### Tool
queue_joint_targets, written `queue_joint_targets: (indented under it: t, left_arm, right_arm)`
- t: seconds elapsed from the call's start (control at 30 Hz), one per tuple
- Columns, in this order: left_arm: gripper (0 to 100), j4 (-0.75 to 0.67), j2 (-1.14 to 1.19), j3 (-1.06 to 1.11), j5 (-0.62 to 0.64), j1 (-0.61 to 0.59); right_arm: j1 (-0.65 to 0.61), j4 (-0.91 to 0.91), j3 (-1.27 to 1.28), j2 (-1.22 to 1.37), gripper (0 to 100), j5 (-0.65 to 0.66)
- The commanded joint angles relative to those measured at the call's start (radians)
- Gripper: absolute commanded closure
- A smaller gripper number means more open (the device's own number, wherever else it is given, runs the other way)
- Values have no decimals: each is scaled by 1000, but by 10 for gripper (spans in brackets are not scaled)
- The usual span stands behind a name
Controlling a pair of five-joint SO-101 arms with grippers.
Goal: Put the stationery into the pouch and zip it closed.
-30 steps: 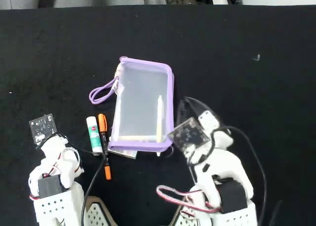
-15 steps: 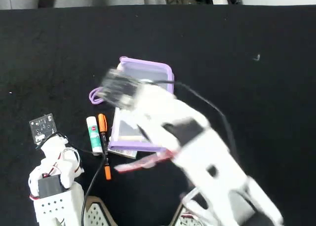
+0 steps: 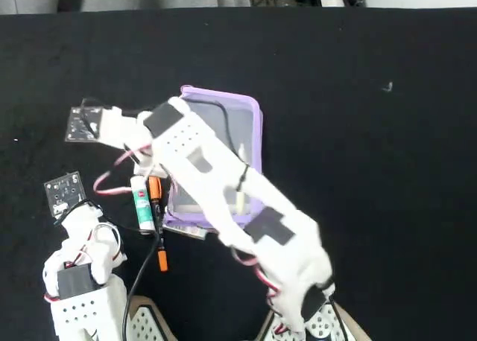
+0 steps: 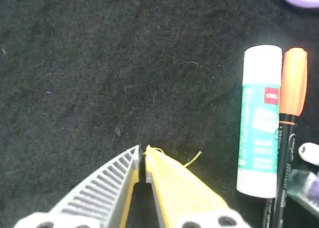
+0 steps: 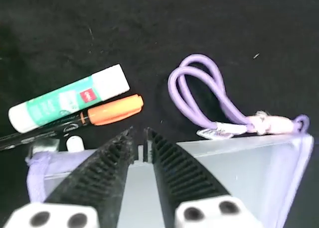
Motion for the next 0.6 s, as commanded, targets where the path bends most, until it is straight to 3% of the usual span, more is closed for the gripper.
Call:
queue_joint_targets:
  t: [0.0,0.2,0.4,0.57]
  left_arm:
    - [970,-12,-5,22,0,4]
    - [970,-12,-5,22,0,4]
    - [970,-12,-5,22,0,5]
    - [970,-12,-5,22,0,5]
  right_arm:
    - [5,204,-417,214,962,0]
    - [86,373,-826,450,962,-2]
    - [186,430,-1130,627,962,0]
    - [149,431,-1253,745,848,2]
